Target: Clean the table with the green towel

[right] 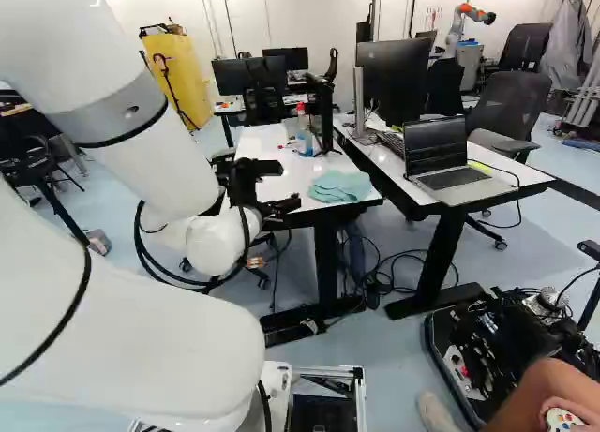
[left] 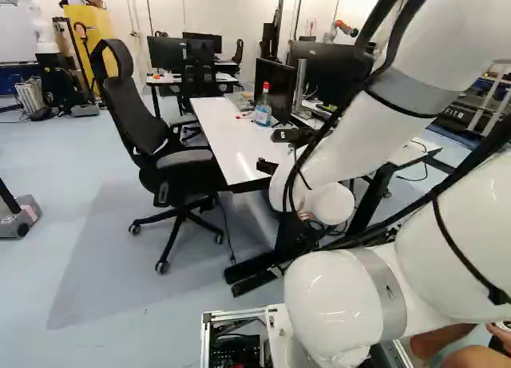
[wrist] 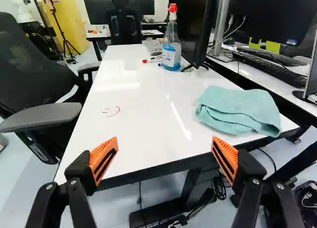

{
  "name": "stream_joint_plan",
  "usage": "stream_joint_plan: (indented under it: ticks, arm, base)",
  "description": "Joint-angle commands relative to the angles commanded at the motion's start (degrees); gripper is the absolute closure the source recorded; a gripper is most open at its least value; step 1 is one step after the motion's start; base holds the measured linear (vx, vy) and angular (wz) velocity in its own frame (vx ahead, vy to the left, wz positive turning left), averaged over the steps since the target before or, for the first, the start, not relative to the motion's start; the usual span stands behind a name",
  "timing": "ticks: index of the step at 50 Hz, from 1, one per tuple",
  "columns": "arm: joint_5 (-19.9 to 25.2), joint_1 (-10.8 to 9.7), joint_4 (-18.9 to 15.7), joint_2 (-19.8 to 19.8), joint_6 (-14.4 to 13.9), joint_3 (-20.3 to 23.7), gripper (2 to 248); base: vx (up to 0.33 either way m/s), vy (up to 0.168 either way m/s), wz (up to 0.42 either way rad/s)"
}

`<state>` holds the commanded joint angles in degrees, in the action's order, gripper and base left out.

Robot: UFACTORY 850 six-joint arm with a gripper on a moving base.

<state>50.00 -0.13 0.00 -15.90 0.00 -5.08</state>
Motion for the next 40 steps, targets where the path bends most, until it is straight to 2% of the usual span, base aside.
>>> stream_joint_plan:
  ticks: [29,40]
  arm:
    - [0.0,-2.35,0.0,2.39,0.0,-2.07,3]
    - [0.0,-3.29,0.0,1.82,0.0,-2.8,3]
  base:
    - [0.0,0.0,0.0]
    - [0.0,0.0,0.0]
